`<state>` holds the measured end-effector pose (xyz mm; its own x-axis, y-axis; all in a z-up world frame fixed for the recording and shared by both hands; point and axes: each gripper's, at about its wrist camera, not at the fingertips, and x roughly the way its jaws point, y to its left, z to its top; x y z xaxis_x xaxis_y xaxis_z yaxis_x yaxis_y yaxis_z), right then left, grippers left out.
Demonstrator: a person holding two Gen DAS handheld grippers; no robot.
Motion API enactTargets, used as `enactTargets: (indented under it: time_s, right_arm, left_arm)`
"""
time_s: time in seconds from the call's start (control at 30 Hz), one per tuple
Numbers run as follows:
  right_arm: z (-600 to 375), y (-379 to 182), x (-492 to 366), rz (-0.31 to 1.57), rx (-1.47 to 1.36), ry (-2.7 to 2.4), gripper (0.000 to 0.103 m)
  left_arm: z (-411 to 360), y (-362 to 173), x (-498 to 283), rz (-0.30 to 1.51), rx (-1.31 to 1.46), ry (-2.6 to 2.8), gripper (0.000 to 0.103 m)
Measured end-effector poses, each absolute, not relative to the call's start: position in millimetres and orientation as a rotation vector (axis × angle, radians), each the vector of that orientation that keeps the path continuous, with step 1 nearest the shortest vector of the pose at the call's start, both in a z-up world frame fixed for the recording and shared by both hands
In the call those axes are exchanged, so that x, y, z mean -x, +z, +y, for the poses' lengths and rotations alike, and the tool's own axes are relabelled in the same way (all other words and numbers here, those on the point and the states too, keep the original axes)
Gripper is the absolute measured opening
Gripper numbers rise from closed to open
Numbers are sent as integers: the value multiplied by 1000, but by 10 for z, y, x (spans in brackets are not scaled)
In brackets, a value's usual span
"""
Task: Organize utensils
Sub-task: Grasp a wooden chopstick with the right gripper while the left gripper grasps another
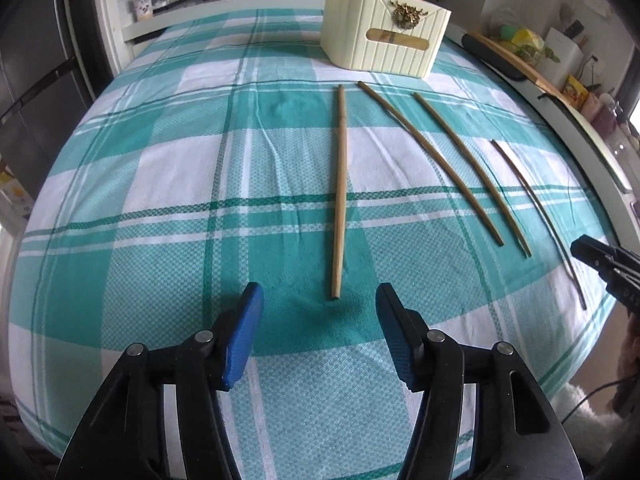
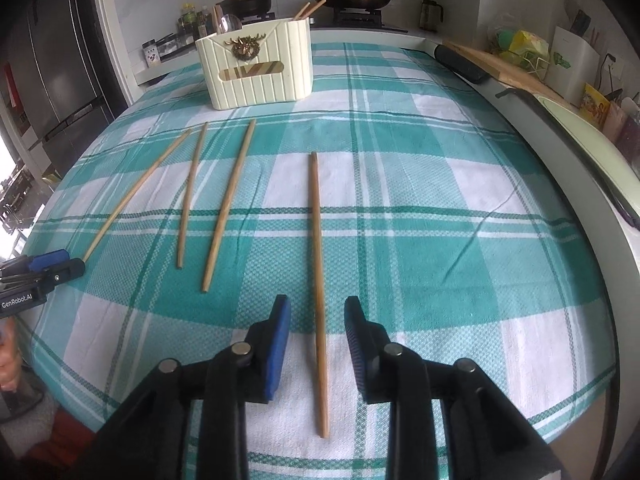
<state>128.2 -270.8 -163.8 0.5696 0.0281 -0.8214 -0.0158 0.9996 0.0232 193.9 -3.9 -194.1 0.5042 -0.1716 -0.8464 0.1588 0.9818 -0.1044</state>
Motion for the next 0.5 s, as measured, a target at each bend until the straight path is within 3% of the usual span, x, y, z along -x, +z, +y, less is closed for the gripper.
enactTargets:
  time_s: [0.43, 0.5]
  right_arm:
    - [-2780, -1622, -1471, 986, -24, 56, 29]
    - [-2788, -1615, -1505, 985, -36, 59, 29]
  left_arm:
    - [-135, -1929, -2307, 1034, -72, -241, 60]
    - [-183, -1996, -2359, 1050, -102, -231, 55]
